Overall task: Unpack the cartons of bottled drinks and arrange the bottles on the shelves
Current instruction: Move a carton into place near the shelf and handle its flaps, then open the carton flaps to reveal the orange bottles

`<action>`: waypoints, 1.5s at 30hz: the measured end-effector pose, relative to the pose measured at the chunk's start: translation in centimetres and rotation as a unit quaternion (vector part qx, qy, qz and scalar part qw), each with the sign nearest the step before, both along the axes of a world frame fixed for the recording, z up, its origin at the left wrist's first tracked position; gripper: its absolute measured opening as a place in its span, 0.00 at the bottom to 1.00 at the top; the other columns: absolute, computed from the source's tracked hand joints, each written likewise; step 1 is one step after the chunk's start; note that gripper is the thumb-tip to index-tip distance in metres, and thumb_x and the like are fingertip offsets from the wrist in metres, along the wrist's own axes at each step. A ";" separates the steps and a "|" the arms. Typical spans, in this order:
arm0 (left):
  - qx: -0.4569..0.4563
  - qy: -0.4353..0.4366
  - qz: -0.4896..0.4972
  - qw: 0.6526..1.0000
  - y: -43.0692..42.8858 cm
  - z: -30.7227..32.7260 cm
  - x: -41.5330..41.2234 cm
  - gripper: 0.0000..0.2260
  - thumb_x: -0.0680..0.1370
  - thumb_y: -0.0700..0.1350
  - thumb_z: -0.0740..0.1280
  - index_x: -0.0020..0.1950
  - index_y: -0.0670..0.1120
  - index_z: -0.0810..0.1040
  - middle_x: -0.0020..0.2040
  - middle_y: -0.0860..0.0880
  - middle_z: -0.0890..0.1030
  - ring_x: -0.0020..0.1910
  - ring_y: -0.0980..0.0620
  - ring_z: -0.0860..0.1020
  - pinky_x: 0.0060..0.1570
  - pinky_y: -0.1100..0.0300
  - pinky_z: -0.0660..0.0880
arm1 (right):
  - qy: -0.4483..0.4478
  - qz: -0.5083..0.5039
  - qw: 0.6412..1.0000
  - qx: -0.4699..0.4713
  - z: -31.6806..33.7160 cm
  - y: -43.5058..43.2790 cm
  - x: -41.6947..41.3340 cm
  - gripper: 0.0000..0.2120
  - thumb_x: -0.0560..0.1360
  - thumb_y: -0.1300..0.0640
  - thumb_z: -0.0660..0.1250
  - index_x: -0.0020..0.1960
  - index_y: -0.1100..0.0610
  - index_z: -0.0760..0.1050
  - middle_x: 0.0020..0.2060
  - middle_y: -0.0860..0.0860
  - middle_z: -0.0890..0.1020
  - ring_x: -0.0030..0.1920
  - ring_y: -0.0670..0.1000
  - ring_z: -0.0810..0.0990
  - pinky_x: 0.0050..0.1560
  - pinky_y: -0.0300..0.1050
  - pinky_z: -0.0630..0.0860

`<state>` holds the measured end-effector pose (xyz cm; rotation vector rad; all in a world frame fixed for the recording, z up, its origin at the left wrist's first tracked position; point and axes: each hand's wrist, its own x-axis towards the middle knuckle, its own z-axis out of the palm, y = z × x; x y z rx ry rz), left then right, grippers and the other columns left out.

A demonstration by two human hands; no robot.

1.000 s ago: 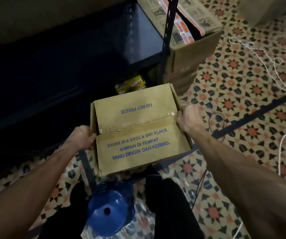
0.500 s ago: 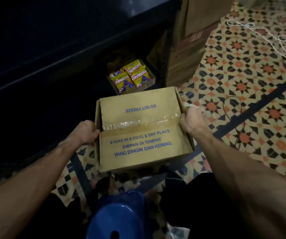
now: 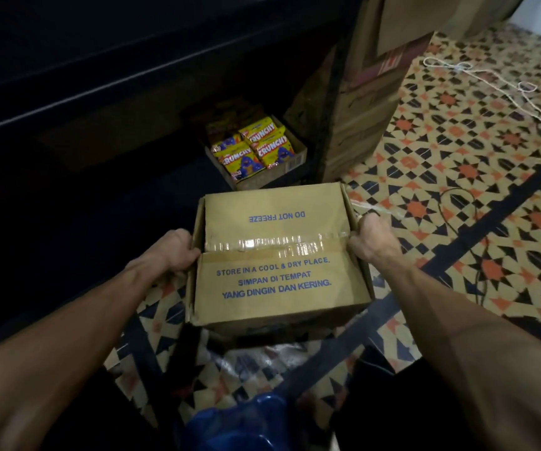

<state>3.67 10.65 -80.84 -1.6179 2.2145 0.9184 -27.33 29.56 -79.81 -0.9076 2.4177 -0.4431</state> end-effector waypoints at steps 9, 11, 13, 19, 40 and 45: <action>0.038 0.015 -0.002 0.999 -2.2 -1.9 0.1 0.05 0.80 0.43 0.67 0.47 0.41 0.78 0.41 0.43 0.84 0.35 0.50 0.85 0.37 0.54 0.83 | -0.034 -0.005 0.999 -0.022 -0.8 -2.1 -0.1 0.07 0.76 0.61 0.71 0.45 0.53 0.74 0.43 0.51 0.79 0.44 0.50 0.81 0.48 0.49 0.81; 0.035 0.010 -0.007 0.999 -2.2 -2.0 0.1 0.05 0.80 0.43 0.67 0.48 0.42 0.77 0.42 0.43 0.83 0.36 0.50 0.85 0.37 0.55 0.83 | -0.049 -0.001 0.998 -0.028 -0.9 -2.0 0.1 0.06 0.76 0.61 0.71 0.45 0.54 0.75 0.44 0.52 0.80 0.44 0.50 0.80 0.45 0.46 0.79; 0.036 0.004 -0.006 0.999 -2.1 -2.0 -0.1 0.04 0.80 0.44 0.67 0.49 0.43 0.77 0.44 0.44 0.83 0.37 0.49 0.84 0.37 0.55 0.83 | -0.038 0.011 0.999 -0.012 -0.6 -1.9 0.2 0.06 0.76 0.61 0.71 0.45 0.55 0.74 0.44 0.52 0.80 0.45 0.51 0.80 0.48 0.49 0.81; 0.027 0.009 -0.001 1.000 -0.9 -2.2 -0.2 0.06 0.80 0.47 0.67 0.46 0.47 0.76 0.42 0.46 0.82 0.38 0.51 0.83 0.30 0.61 0.79 | -0.035 0.111 0.992 0.052 0.2 -1.5 -0.5 0.16 0.77 0.58 0.70 0.62 0.53 0.70 0.52 0.51 0.78 0.45 0.51 0.79 0.47 0.47 0.80; -0.012 0.137 0.048 0.989 -3.3 -2.0 -0.5 0.20 0.82 0.55 0.61 0.71 0.48 0.71 0.60 0.45 0.79 0.57 0.47 0.78 0.60 0.50 0.75 | -0.045 0.001 0.957 -0.285 -0.4 -6.7 -2.4 0.28 0.74 0.48 0.76 0.68 0.56 0.70 0.63 0.52 0.79 0.64 0.51 0.77 0.62 0.48 0.78; -0.020 0.138 0.083 0.987 -3.6 -3.0 -1.3 0.13 0.82 0.54 0.61 0.65 0.52 0.75 0.51 0.46 0.84 0.45 0.49 0.84 0.46 0.50 0.82 | -0.053 -0.045 0.951 -0.300 -0.8 -10.0 -1.1 0.40 0.80 0.50 0.69 0.81 0.53 0.48 0.77 0.56 0.65 0.76 0.56 0.65 0.77 0.56 0.62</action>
